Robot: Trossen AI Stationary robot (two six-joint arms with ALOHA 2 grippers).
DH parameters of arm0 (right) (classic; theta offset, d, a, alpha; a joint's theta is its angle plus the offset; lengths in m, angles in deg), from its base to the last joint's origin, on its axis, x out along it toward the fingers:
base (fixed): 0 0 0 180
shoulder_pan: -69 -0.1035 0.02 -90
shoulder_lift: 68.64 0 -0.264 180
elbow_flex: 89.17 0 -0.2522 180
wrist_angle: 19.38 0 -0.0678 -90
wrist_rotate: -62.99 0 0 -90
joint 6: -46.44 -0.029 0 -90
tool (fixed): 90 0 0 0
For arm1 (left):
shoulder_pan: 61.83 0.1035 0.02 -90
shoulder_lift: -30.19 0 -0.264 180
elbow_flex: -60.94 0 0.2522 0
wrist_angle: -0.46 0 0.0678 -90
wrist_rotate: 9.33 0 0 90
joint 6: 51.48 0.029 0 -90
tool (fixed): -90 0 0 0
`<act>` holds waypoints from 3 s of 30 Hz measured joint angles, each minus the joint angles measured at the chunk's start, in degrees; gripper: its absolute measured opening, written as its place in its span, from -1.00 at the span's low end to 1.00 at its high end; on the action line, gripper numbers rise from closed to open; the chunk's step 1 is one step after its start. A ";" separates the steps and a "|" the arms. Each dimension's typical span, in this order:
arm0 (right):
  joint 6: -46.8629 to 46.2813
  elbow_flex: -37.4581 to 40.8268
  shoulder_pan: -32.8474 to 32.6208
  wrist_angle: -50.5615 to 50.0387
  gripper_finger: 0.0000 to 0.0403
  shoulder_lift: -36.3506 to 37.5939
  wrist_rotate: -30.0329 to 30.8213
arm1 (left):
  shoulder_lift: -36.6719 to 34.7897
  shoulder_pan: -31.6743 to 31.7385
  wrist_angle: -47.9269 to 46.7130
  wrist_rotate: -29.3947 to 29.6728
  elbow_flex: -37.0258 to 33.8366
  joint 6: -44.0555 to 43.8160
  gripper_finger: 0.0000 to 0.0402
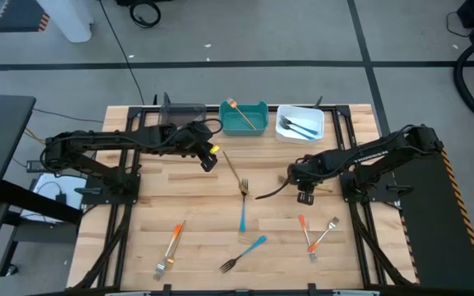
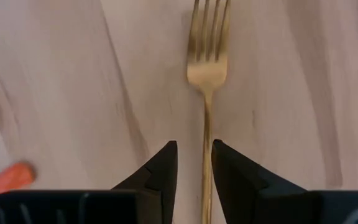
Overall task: Sort silverware by color (type)
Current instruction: Put the top right gold fork into the green bin
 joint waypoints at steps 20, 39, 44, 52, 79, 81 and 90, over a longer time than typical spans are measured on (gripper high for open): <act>-2.41 11.25 2.38 12.15 -0.51 0.37 0.78 | 0.00 0.00 0.03 0.02 0.00 0.09 -0.55; -6.48 8.06 2.71 10.12 -0.91 -0.48 -0.59 | 0.00 0.00 -0.09 0.01 0.00 0.59 -0.55; -4.93 3.39 2.71 11.56 -0.91 -0.24 -0.81 | 0.00 0.00 -0.04 0.00 0.00 -0.15 -0.55; -0.05 -3.95 4.04 9.14 -0.91 -0.22 0.15 | 0.01 0.00 0.08 0.00 0.00 -2.88 -0.55; 11.16 -28.84 14.16 11.39 -0.91 -0.05 6.45 | 0.02 1.81 20.81 -2.54 0.02 -18.47 -0.34; 11.25 -29.98 14.42 13.42 -0.91 -0.04 6.43 | 0.02 1.82 23.84 -2.42 0.01 -20.50 -0.34; 11.00 -30.22 14.46 24.22 -0.91 -0.02 7.81 | 0.02 1.96 38.35 -2.05 0.02 -21.25 -0.34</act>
